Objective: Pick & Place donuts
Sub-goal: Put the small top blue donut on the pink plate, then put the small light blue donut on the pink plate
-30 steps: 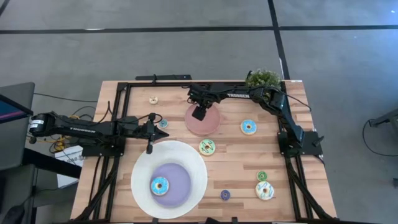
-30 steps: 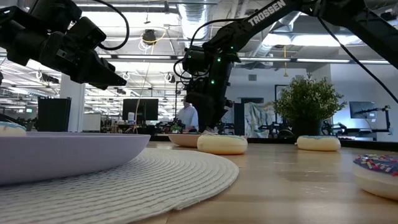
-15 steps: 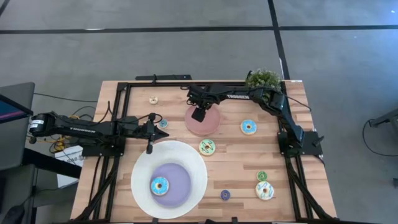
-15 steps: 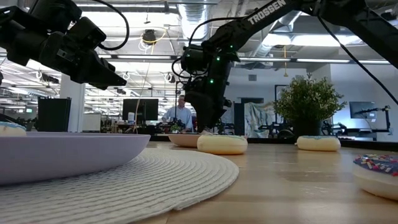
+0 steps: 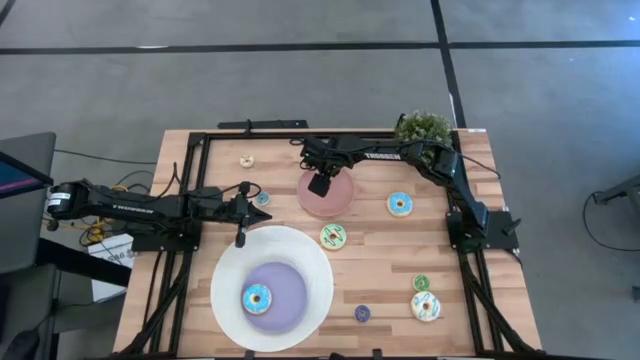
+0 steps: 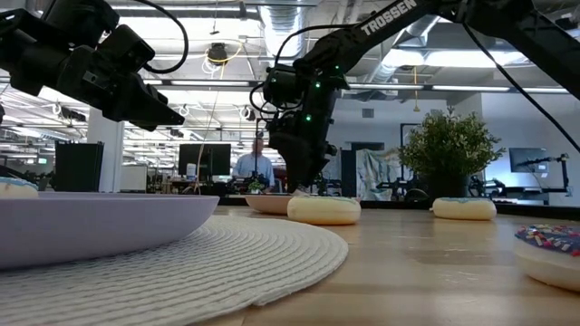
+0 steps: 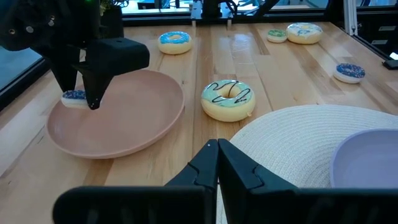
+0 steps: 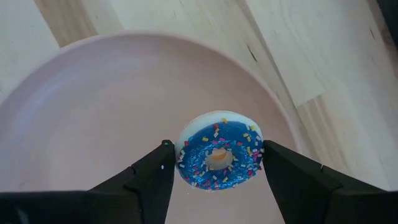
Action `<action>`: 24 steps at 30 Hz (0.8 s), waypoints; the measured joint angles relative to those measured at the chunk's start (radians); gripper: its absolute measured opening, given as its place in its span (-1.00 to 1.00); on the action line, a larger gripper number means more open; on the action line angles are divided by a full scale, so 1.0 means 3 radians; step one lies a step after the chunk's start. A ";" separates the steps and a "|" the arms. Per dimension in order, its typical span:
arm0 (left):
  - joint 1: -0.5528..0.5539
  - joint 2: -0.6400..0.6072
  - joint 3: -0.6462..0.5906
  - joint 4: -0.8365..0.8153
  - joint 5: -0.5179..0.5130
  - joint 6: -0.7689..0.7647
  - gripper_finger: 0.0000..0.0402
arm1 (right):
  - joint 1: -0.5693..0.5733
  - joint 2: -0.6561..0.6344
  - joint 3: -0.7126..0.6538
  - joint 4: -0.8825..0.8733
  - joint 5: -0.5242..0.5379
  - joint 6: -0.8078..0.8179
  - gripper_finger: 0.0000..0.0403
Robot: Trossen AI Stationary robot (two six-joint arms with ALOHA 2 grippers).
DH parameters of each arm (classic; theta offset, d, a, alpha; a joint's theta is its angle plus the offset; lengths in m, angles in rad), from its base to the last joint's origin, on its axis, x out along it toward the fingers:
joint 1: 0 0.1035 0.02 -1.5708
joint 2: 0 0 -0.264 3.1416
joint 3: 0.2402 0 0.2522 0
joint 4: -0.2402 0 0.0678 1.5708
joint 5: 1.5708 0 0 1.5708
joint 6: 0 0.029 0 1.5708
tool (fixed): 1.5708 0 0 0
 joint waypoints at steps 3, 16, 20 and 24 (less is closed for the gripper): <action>-0.0001 0.0000 0.0000 0.0000 0.0001 0.0000 -1.00 | 0.0000 0.0000 0.0000 -0.0001 0.0000 0.0001 0.14; -0.0001 0.0000 0.0000 -0.0001 0.0000 0.0000 -1.00 | 0.0000 0.0001 0.0000 0.0003 0.0107 -0.0052 0.61; -0.0001 0.0000 0.0000 -0.0001 0.0001 0.0000 -1.00 | -0.0018 -0.0046 0.0011 -0.0059 0.0076 -0.0041 0.70; -0.0001 0.0001 0.0000 0.0000 0.0000 0.0000 -1.00 | -0.0029 -0.0302 0.0060 -0.0134 0.0032 -0.0044 0.72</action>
